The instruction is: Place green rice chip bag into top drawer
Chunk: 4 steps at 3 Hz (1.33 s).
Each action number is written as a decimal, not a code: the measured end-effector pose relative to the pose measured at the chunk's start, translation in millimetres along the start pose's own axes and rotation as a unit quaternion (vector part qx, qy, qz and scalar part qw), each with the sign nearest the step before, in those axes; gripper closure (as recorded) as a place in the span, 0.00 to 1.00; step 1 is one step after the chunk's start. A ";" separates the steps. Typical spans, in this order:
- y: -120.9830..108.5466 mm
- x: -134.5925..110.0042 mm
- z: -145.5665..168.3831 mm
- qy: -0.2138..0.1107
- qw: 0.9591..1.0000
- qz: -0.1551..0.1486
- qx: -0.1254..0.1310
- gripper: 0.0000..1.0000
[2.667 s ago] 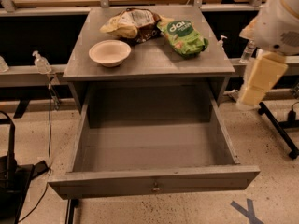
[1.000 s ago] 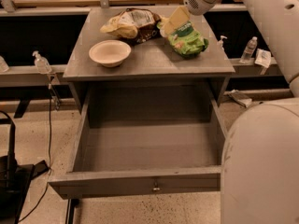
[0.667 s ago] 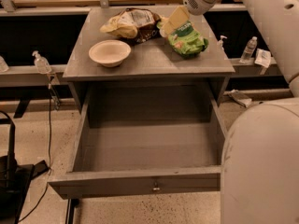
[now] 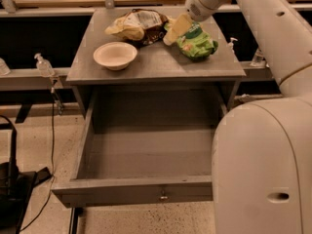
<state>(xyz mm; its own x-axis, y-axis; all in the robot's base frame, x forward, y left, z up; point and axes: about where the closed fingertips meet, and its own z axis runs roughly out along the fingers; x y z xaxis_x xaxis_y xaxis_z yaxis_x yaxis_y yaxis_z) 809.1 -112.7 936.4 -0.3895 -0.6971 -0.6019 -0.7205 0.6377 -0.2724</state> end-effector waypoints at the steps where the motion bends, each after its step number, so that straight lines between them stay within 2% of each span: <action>1: -21.2 19.4 32.9 0.003 0.999 0.038 0.011 0.00; 2: -49.4 44.9 56.0 0.008 0.995 0.086 0.047 0.00; 3: -62.7 64.1 70.7 0.021 0.992 0.103 0.072 0.00; 4: -65.3 80.5 80.7 0.028 0.990 0.114 0.079 0.16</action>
Offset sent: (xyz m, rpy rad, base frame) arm 0.0651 -0.0652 -0.0620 0.0846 -0.0234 -0.2755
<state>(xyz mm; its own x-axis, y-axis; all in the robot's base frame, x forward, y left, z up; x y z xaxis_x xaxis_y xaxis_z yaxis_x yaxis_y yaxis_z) 871.2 -184.0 845.1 -0.5656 -0.5437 -0.6201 -0.5140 0.8204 -0.2504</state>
